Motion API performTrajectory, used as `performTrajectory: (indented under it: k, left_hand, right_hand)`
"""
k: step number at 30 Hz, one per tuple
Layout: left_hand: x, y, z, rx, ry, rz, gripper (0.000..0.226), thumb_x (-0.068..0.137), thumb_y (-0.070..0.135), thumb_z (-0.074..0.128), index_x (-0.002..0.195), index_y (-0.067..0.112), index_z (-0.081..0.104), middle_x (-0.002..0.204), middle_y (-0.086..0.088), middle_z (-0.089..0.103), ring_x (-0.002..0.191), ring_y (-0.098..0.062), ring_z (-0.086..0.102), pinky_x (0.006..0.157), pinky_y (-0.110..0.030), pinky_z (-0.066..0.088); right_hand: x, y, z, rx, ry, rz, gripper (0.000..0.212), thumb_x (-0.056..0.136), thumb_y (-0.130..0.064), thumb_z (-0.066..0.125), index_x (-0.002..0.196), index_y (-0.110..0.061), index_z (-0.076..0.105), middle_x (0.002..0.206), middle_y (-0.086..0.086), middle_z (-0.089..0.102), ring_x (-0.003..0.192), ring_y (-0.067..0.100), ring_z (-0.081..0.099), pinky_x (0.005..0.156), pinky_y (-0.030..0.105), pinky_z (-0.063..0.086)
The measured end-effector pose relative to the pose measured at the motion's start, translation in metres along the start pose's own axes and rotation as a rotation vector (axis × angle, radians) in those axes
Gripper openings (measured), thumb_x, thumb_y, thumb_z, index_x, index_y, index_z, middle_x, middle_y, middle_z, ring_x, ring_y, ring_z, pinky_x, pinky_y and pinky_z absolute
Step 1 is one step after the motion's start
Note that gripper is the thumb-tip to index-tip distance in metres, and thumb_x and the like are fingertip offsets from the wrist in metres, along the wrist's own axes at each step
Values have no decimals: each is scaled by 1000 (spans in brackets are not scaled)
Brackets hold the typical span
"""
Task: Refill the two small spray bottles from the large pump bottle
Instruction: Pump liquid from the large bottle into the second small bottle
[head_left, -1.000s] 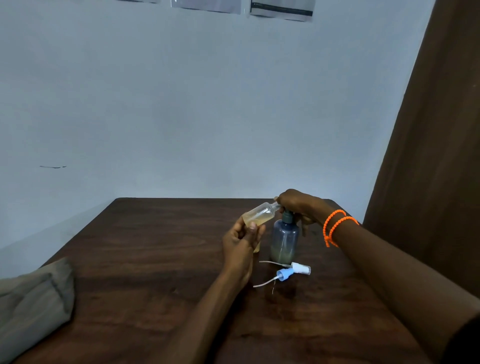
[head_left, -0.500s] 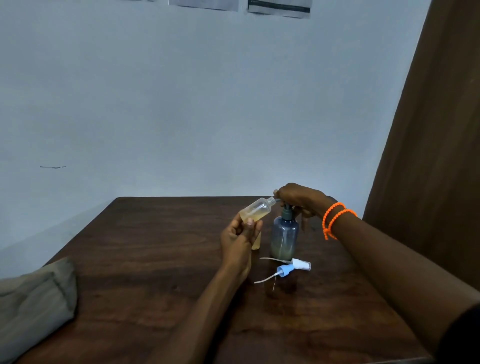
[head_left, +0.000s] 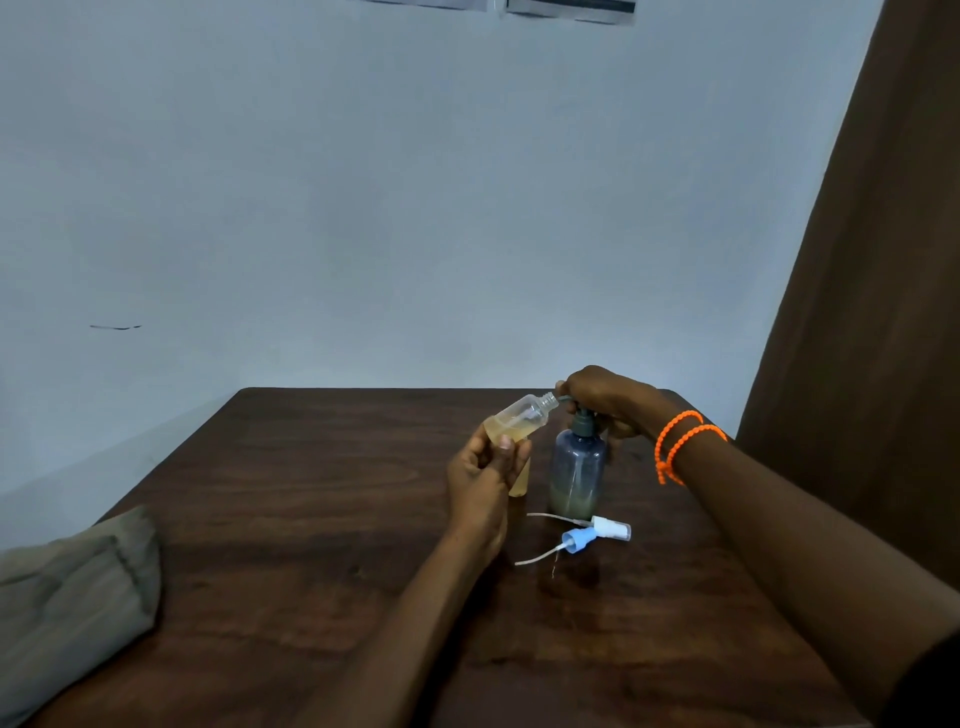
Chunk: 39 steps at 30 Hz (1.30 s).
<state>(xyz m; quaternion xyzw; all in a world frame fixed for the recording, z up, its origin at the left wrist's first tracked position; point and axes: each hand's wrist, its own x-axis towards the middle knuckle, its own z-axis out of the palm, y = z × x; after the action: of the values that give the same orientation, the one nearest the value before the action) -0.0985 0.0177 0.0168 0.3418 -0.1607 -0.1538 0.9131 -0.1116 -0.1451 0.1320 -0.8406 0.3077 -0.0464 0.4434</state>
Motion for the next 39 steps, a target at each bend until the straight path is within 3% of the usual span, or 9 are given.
performTrajectory:
  k: [6,13,18,21,25,29,34,37,39]
  left_hand:
    - [0,-3,2,0,-21,-5,27,99,-1,56,124,3,66,121,-15,72,111,-23,68,89,-25,58]
    - [-6,0,5,-8,-32,-15,26,99,-3,54,121,3,65,118,-13,73,107,-21,69,91,-27,58]
    - [-8,0,7,-12,-14,-37,29,99,-3,52,127,-2,62,116,-13,73,104,-20,70,91,-27,58]
    - [-7,0,9,0,-14,-40,27,99,-3,53,122,2,65,112,-10,75,100,-17,72,91,-27,58]
    - [-11,1,11,-1,-13,-45,28,99,-4,52,125,0,62,110,-9,75,98,-15,73,94,-28,57]
    - [-13,4,12,-5,-6,-62,31,99,-4,52,130,-3,59,115,-12,72,97,-14,73,97,-31,55]
    - [-9,3,11,-8,-11,-53,31,100,-3,52,130,-5,59,115,-12,72,100,-15,72,95,-29,57]
    - [-11,4,12,-10,-18,-52,31,100,-3,52,129,-5,59,113,-11,73,100,-15,73,95,-29,57]
    - [-11,5,12,-16,-15,-58,32,99,-3,52,130,-6,58,113,-11,73,99,-15,73,95,-29,57]
  right_hand:
    - [-4,0,4,-19,27,-56,24,98,-10,43,76,-11,51,86,16,47,75,28,42,56,33,35]
    - [-19,-6,0,-53,-3,-46,19,100,-14,45,84,-8,53,94,20,53,76,34,52,65,40,48]
    - [-16,-7,-3,-52,-23,-7,29,101,-30,45,80,-12,50,83,10,50,73,31,49,67,56,52]
    - [-11,0,5,-5,4,-42,22,93,-18,47,73,-11,53,76,13,47,73,30,45,64,44,44]
    - [-20,-2,4,-55,-16,-57,16,92,-10,42,85,-9,56,78,15,47,66,29,46,55,39,47]
    - [-24,-8,-2,-77,-6,-42,19,94,-20,47,79,-11,52,84,14,49,68,31,47,70,51,43]
    - [-14,1,6,36,23,-67,20,95,-9,43,77,-12,51,77,10,45,69,26,43,61,35,37]
    - [-17,0,5,-6,-3,-46,19,95,-8,39,83,-10,53,74,10,47,65,26,46,53,26,43]
    - [-22,-7,1,-54,-27,-37,17,98,-14,42,87,-9,53,82,13,49,64,28,48,60,37,54]
